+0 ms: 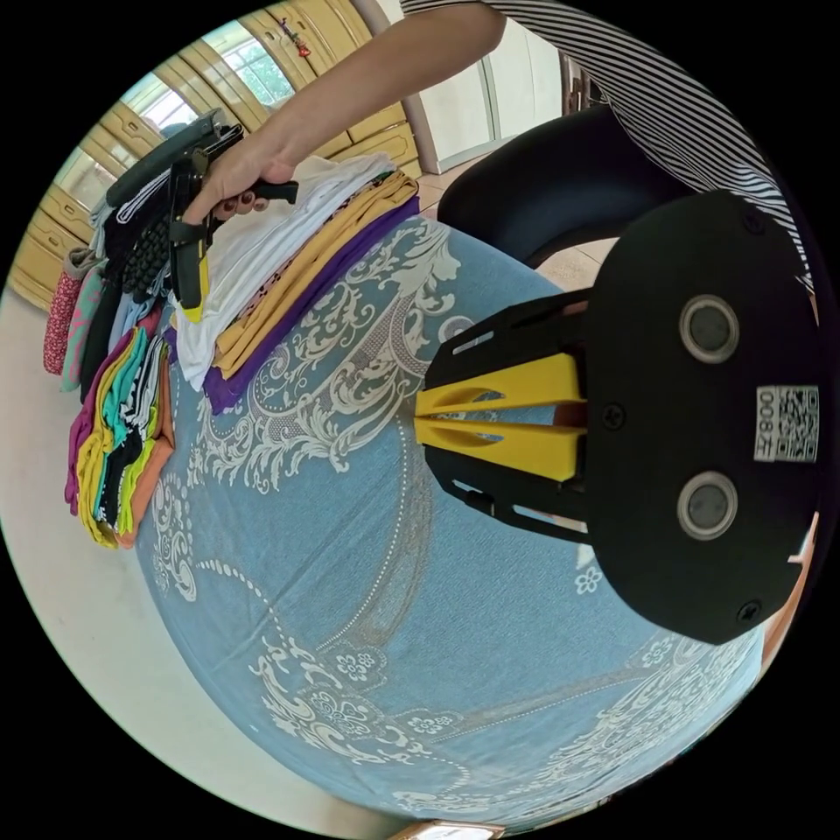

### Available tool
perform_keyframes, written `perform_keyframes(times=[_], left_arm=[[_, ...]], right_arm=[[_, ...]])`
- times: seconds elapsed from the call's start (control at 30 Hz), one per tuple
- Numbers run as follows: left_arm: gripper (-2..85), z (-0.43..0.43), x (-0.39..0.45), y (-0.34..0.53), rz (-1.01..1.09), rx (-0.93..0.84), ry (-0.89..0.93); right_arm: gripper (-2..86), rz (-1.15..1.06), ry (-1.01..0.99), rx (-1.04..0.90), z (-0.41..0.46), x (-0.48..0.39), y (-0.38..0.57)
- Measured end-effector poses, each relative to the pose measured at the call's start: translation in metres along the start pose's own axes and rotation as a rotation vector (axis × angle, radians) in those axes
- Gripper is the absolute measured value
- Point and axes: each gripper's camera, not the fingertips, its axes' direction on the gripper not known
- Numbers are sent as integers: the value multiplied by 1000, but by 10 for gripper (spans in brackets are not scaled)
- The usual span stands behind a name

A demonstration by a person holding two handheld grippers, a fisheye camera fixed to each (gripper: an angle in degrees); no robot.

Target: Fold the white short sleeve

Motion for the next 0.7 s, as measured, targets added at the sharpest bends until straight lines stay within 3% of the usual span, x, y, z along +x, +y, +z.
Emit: perform_keyframes(times=[0.27, 0.53, 0.7], left_arm=[[2, -3, -5, 9, -56, 8, 50], [1, -33, 5, -18, 28, 168, 166], [2, -40, 17, -48, 113, 215, 224]], right_arm=[[31, 48, -35, 38, -76, 33, 28], [19, 120, -308, 229, -241, 120, 123], [18, 157, -448, 208, -312, 158, 182]])
